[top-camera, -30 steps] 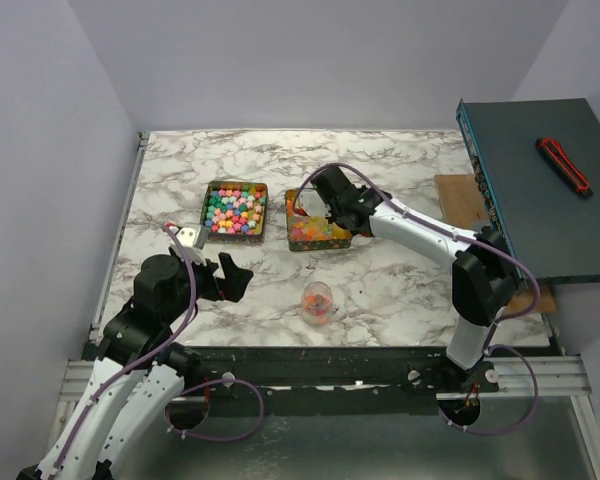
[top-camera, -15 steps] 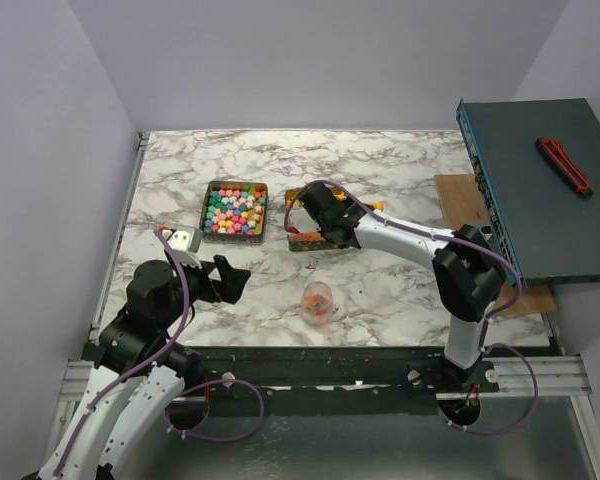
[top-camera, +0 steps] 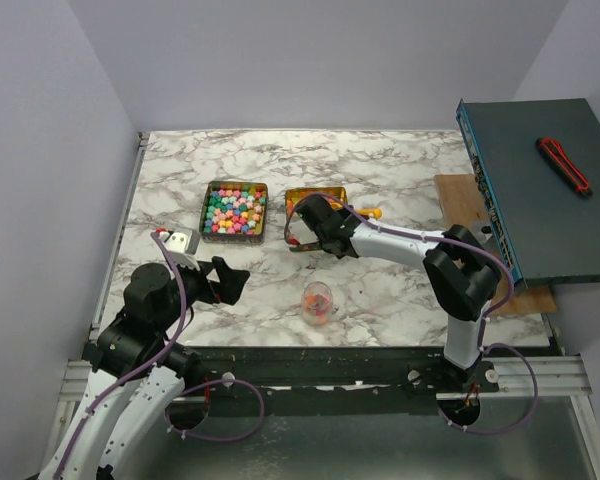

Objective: Pack the candies
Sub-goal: Scoop the fake candies from the storage box.

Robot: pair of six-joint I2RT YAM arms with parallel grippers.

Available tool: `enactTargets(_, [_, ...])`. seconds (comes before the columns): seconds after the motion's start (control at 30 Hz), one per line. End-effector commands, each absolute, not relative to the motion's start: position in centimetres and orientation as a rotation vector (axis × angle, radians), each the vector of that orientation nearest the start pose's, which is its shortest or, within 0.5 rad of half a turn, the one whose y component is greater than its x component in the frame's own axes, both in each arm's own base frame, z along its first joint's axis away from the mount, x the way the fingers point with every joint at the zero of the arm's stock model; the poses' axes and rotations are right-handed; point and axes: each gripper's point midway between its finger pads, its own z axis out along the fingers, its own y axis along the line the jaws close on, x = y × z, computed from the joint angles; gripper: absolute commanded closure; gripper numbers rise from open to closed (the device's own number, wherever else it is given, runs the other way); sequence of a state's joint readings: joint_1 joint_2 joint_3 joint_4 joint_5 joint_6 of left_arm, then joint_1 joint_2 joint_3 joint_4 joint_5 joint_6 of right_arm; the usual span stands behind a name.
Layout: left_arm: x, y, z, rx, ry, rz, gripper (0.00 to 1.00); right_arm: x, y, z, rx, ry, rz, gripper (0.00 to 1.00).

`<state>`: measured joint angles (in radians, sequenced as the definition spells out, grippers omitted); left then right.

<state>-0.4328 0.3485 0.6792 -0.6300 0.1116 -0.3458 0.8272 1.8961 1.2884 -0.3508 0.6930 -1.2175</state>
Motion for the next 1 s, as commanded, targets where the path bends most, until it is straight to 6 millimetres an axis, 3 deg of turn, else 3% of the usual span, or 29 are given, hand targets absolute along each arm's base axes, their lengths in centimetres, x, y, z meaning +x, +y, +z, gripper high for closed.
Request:
enactTargets(0.0, [17.6, -11.5, 23.1, 0.157, 1.895, -0.621, 0.01, 38.4, 22.2, 10.0, -2.208, 1.397, -1.076, 1.00])
enactTargets(0.43, [17.5, -11.4, 23.3, 0.158, 1.887, -0.623, 0.01, 35.8, 23.8, 8.8, -2.315, 1.336, -0.954, 0.99])
enactTargets(0.97, [17.6, -11.4, 23.2, 0.151, 1.892, -0.616, 0.01, 33.3, 26.3, 7.1, -2.395, 1.366, -0.673, 0.99])
